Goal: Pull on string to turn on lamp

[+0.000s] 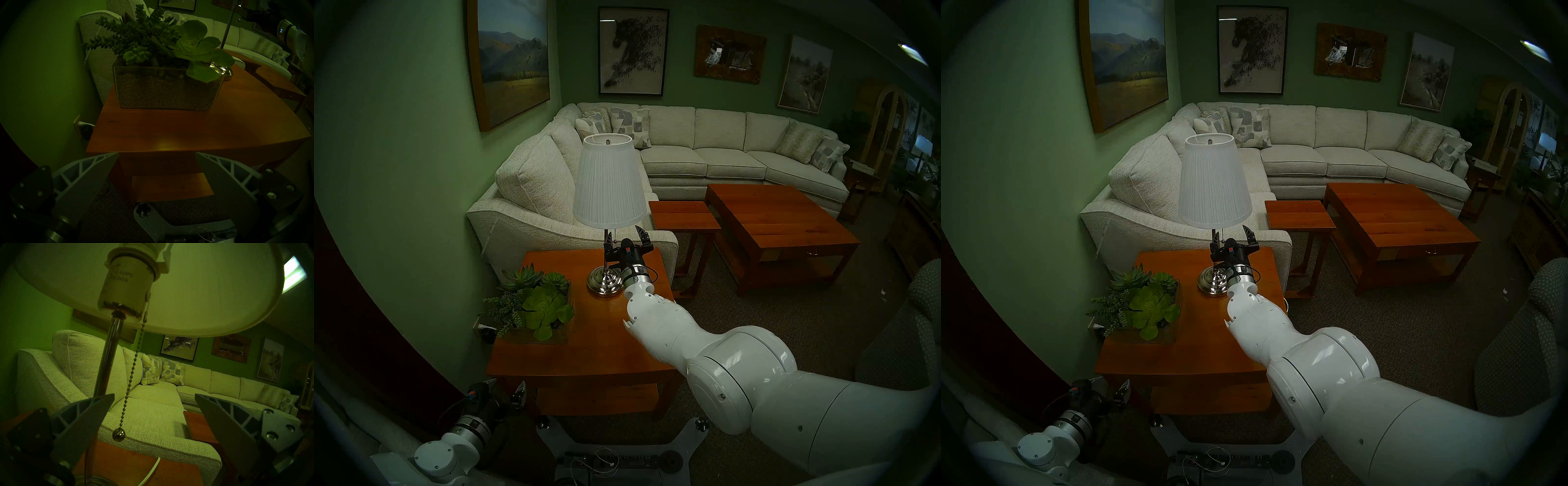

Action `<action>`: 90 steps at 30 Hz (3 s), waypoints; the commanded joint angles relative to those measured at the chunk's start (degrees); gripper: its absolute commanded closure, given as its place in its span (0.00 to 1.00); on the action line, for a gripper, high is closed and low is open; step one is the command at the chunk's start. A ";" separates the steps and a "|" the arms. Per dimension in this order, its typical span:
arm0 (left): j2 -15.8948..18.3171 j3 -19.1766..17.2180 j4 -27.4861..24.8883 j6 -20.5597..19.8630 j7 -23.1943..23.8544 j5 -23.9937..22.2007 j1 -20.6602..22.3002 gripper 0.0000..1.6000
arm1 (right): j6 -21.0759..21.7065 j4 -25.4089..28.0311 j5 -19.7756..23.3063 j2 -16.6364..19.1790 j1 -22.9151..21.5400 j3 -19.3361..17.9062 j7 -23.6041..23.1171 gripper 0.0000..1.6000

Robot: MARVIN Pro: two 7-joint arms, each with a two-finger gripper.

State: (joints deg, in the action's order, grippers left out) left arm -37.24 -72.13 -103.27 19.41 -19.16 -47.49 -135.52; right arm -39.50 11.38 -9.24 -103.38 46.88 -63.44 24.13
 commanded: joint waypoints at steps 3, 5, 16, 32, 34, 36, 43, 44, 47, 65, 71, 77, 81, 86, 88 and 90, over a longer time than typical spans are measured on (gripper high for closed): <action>0.04 -0.37 -0.60 0.31 0.03 0.02 0.41 0.00 | 0.31 0.24 0.48 -0.45 -3.80 -0.36 -1.24 0.01; 0.04 -0.36 -0.59 0.30 0.03 0.02 0.42 0.00 | 0.43 -0.01 0.71 -0.59 -3.92 -0.47 -1.63 0.13; 0.04 -0.29 -0.51 0.21 0.03 0.03 0.48 0.00 | 1.41 -1.11 1.89 -1.06 -4.36 -0.98 -3.65 0.58; 0.03 -0.16 -0.36 0.09 0.03 0.03 0.60 0.00 | 3.52 -2.20 3.27 -1.26 -4.62 -1.64 -6.44 1.00; 0.03 -0.15 -0.35 0.08 0.03 0.03 0.61 0.00 | 3.55 -2.47 3.40 -1.15 -4.15 -1.75 -6.68 1.00; 0.03 -0.14 -0.34 0.07 0.03 0.03 0.63 0.00 | 3.57 -2.68 3.57 -1.09 -3.74 -1.90 -6.89 1.00; 0.03 -0.09 -0.30 0.03 0.03 0.03 0.69 0.00 | 3.41 -3.75 4.03 -1.10 -2.08 -2.26 -7.57 1.00; 0.03 -0.08 -0.30 0.02 0.03 0.03 0.70 0.00 | 3.35 -3.88 4.09 -1.12 -1.83 -2.32 -7.64 1.00; 0.03 -0.06 -0.28 0.00 0.03 0.03 0.72 0.00 | 3.14 -4.18 4.22 -1.17 -1.29 -2.41 -7.88 1.00; 0.03 0.00 -0.28 -0.05 0.03 0.03 0.85 0.00 | 2.29 -2.38 4.68 -1.55 -4.83 -3.01 -8.86 1.00; 0.03 0.01 -0.29 -0.05 0.02 0.02 0.87 0.00 | 2.16 -1.89 4.65 -1.66 -6.15 -3.13 -8.95 1.00; 0.03 0.00 -0.31 -0.03 0.02 0.02 0.88 0.00 | 1.85 -1.82 4.49 -1.90 -6.46 -3.10 -8.70 1.00; 0.04 0.00 -0.32 -0.02 0.02 0.02 0.89 0.00 | 1.63 -1.88 4.29 -2.05 -6.34 -3.05 -8.41 0.80; 0.04 0.00 -0.35 0.00 0.01 0.02 0.89 0.00 | 1.17 -1.95 4.08 -2.12 -6.04 -2.89 -7.98 0.40; 0.04 -0.01 -0.36 0.01 0.01 0.01 0.89 0.00 | 0.79 -2.00 3.95 -2.11 -5.69 -2.78 -7.73 0.21; 0.04 -0.03 -0.39 0.04 0.00 0.01 0.88 0.00 | 0.20 -1.97 3.79 -2.19 -5.28 -2.61 -7.27 0.03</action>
State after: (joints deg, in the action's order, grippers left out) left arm -37.25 -71.70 -102.89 18.98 -19.17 -47.49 -134.96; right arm -37.23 7.60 -4.90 -105.00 43.35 -66.51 16.01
